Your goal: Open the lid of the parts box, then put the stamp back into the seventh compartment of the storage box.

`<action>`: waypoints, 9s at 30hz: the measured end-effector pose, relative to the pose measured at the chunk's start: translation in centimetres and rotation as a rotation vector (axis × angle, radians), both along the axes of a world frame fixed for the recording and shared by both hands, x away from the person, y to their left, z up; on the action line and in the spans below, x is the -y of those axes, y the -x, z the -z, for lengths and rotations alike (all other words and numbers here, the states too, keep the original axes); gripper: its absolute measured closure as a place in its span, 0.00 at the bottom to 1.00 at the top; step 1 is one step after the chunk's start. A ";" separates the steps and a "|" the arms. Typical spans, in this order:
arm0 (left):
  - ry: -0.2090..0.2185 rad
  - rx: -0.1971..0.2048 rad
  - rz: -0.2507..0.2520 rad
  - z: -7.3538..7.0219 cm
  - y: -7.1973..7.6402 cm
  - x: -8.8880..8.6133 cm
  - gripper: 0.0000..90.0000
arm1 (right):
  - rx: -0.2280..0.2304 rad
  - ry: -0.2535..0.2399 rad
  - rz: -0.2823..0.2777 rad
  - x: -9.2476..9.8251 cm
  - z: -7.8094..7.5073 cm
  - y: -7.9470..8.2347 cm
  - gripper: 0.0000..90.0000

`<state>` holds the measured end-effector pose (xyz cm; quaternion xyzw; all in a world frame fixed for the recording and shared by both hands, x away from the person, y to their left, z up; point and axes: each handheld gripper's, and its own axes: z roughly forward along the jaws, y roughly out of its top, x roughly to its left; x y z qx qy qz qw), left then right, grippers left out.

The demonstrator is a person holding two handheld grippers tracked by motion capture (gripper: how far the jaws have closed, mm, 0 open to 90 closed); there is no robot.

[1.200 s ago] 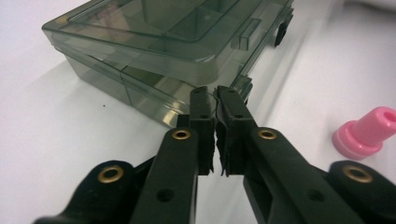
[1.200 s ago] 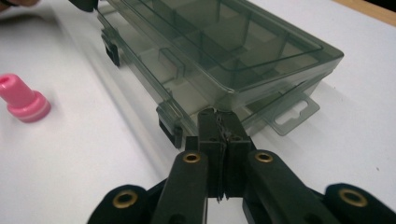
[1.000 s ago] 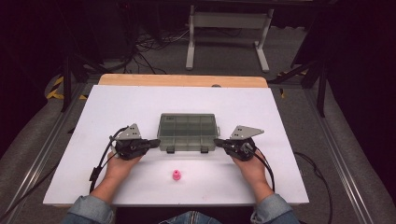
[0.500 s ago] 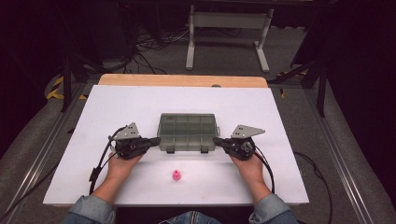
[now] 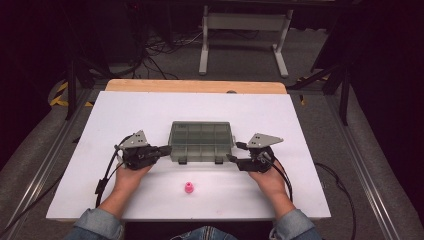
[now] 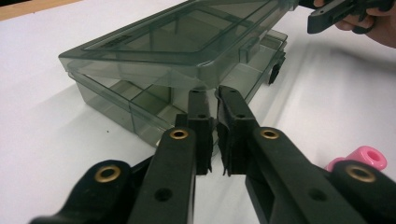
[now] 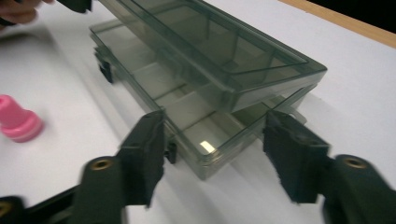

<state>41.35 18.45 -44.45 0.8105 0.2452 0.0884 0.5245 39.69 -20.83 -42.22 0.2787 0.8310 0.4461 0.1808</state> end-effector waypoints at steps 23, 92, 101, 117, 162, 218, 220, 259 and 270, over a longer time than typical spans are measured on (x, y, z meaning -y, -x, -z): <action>-0.003 -0.005 0.011 -0.1 0.2 0.0 0.89 | 0.007 0.165 -0.016 -1.9 -1.0 -3.0 0.18; 0.028 0.076 -0.136 -0.8 3.6 -5.3 0.13 | 0.082 0.146 -0.001 -2.8 -7.5 -11.2 0.68; 0.039 0.079 -0.157 -0.8 3.5 -5.9 0.11 | 0.074 0.113 0.021 -2.7 -6.8 -13.0 0.68; 0.074 0.088 -0.186 -1.0 3.7 -6.9 0.10 | 0.062 0.045 0.043 -2.7 -5.6 -15.3 0.61; 0.082 0.084 -0.165 -1.0 3.9 -6.7 0.10 | -0.210 -0.043 0.106 -2.9 -0.3 -18.2 0.25; 0.087 0.108 -0.154 -1.4 4.8 -7.1 0.08 | -0.150 -0.099 -0.076 -3.4 -5.7 -9.3 0.05; 0.079 0.111 -0.156 -1.5 4.9 -7.1 0.08 | -0.124 -0.087 -0.098 -3.7 -6.1 -8.2 0.05; 0.065 0.129 -0.174 -1.0 5.5 -7.4 0.08 | -0.129 0.099 -0.413 -9.8 -4.9 0.7 0.14; 0.072 0.127 -0.175 -1.0 5.6 -7.4 0.08 | -0.157 0.135 -0.445 -11.3 -2.5 1.9 0.14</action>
